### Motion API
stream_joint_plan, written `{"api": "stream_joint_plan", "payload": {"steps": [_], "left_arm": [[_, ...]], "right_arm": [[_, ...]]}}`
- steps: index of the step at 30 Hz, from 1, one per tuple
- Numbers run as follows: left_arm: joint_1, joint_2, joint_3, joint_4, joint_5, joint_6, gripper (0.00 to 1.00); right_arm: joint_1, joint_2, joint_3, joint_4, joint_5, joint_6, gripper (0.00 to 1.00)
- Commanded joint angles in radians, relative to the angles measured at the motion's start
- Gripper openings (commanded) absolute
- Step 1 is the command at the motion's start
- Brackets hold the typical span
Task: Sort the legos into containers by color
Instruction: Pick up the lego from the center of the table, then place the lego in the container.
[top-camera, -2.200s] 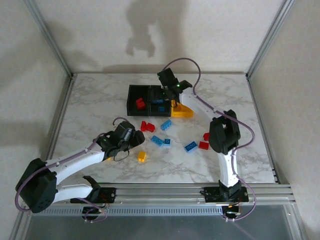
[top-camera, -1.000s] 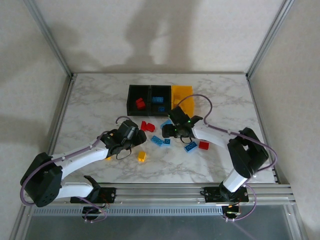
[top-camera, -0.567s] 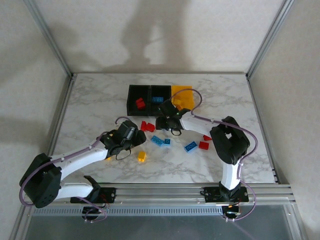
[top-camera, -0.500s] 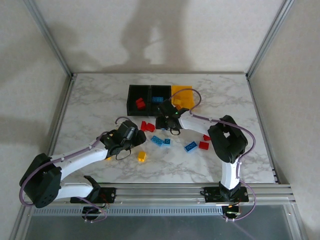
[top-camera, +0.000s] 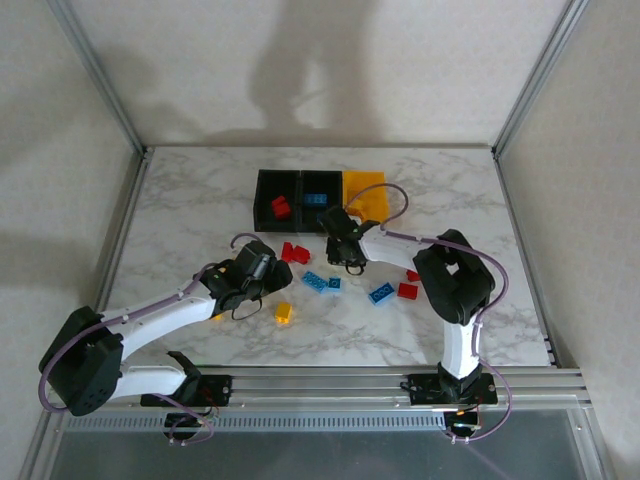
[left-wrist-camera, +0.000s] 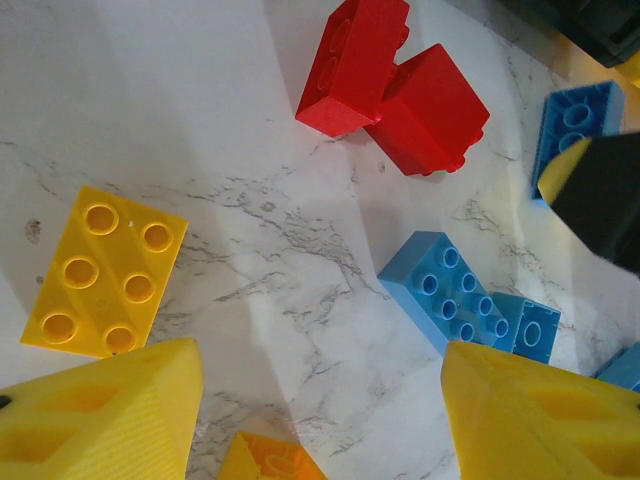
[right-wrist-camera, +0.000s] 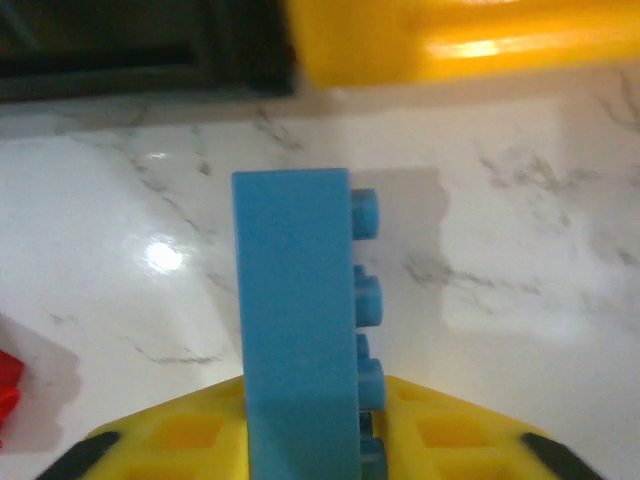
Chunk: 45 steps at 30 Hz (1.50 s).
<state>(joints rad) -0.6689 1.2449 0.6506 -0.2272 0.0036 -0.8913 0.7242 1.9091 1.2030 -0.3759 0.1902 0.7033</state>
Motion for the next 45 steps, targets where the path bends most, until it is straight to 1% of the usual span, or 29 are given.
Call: {"api": "stream_joint_plan", "payload": {"steps": [1,5,7,13,17,24,32,33,38,45], "left_arm": [[-0.009,0.013,0.001,0.010,-0.012,0.002,0.63],[-0.009,0.024,0.013,0.011,-0.010,0.008,0.63],[-0.009,0.028,0.019,0.012,-0.008,0.011,0.63],[-0.009,0.035,0.026,0.021,-0.007,0.011,0.63],[-0.009,0.034,0.028,0.031,-0.007,0.008,0.63],[-0.009,0.004,0.016,0.020,-0.016,-0.004,0.63],[-0.008,-0.059,-0.005,-0.010,-0.043,-0.016,0.64],[-0.008,-0.062,-0.006,-0.009,-0.043,-0.018,0.64],[-0.008,-0.055,-0.008,-0.009,-0.044,-0.017,0.64],[-0.008,-0.054,-0.008,-0.010,-0.043,-0.018,0.64]], "right_arm": [[-0.006,-0.071,-0.042,-0.024,0.034,0.013,0.19],[-0.003,-0.123,-0.068,-0.049,0.047,0.003,0.11],[0.001,-0.156,-0.074,-0.071,0.061,-0.005,0.10],[0.027,-0.245,-0.034,-0.136,0.058,-0.047,0.10],[0.028,-0.242,0.053,-0.154,0.014,-0.091,0.11],[0.013,-0.078,0.286,-0.166,-0.047,-0.174,0.12],[-0.025,0.142,0.585,-0.220,-0.090,-0.198,0.13],[-0.054,0.166,0.614,-0.228,-0.092,-0.199,0.13],[-0.079,0.273,0.728,-0.260,-0.094,-0.199,0.13],[-0.094,0.379,0.820,-0.281,-0.116,-0.199,0.15]]}}
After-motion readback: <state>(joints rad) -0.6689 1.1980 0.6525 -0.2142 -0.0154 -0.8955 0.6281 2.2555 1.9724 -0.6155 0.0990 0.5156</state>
